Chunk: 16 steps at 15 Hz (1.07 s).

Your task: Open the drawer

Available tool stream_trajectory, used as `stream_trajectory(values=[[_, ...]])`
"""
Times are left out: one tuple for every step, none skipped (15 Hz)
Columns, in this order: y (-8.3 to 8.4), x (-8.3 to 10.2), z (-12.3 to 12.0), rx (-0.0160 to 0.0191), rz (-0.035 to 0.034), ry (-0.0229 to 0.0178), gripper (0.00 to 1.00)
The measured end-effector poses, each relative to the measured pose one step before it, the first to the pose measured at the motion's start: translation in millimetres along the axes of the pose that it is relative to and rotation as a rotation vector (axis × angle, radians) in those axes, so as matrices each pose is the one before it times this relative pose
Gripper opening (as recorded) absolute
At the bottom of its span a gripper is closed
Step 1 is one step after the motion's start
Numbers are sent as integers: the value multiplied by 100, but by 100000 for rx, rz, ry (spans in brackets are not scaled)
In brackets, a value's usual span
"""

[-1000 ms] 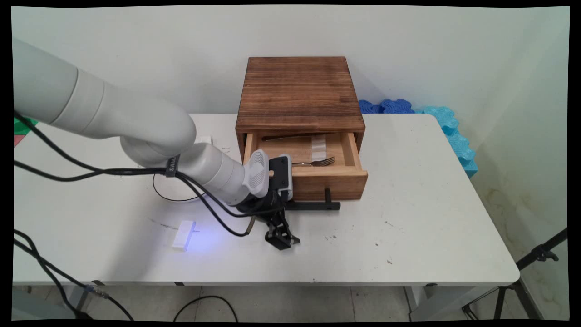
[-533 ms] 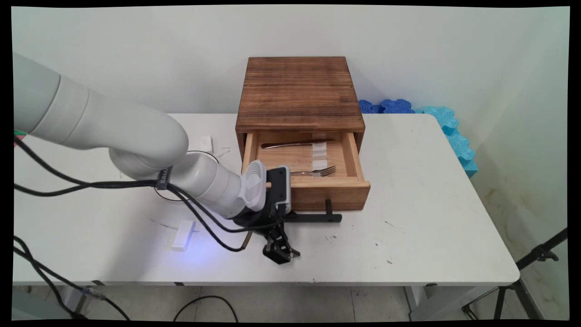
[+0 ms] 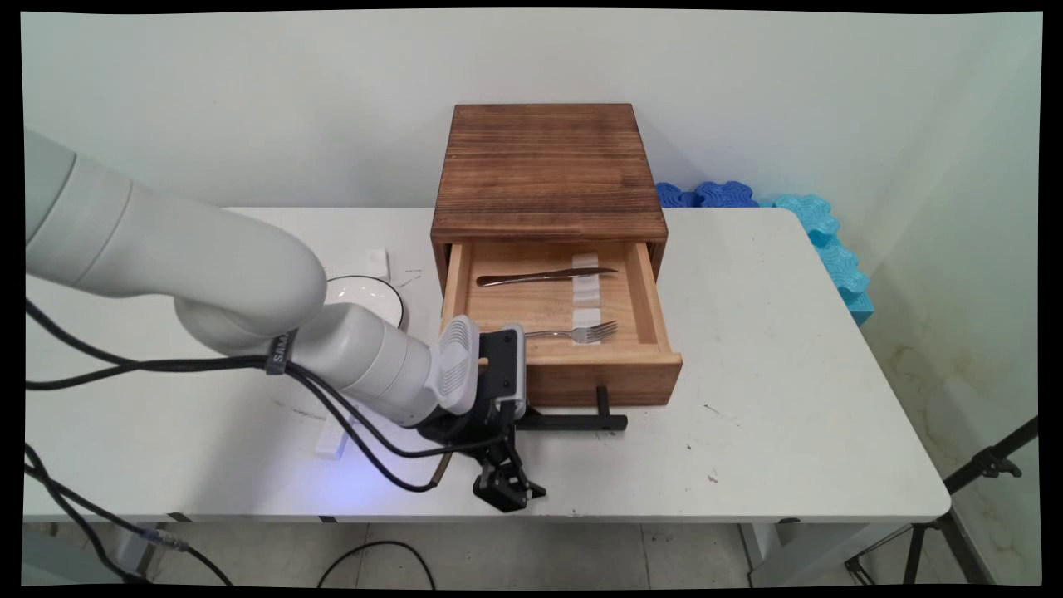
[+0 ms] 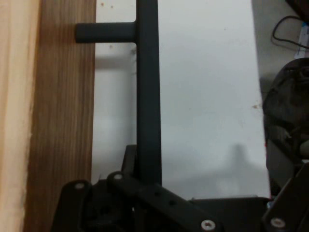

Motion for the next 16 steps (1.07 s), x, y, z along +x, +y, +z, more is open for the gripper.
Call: stream_trajectory(values=[[323,-76,-43,-290,9,26,100],[397,-79,-55,-351,21,55,100],[364,-51,-48,-332,42,95,100],[313,-35,-41,-282,41,103,100],[364,-35,-62,-290,37,138,100],[360,-12,-67,-325,69,155,100],[297,-12,-57,-267,50,116,100],[347,-24,-78,-283,10,136,100],[291,-13,-60,-258,19,92,100],[350,-13,-75,-334,49,118,100],[336,-7,-72,-288,3,121,100],[313,-5,-66,-289,29,124,100],[255,-6,-54,-213,55,98,100],[161,-13,-37,-117,-2,55,100],[220,-8,-48,-180,26,88,100],[250,-18,-51,-227,48,69,100]])
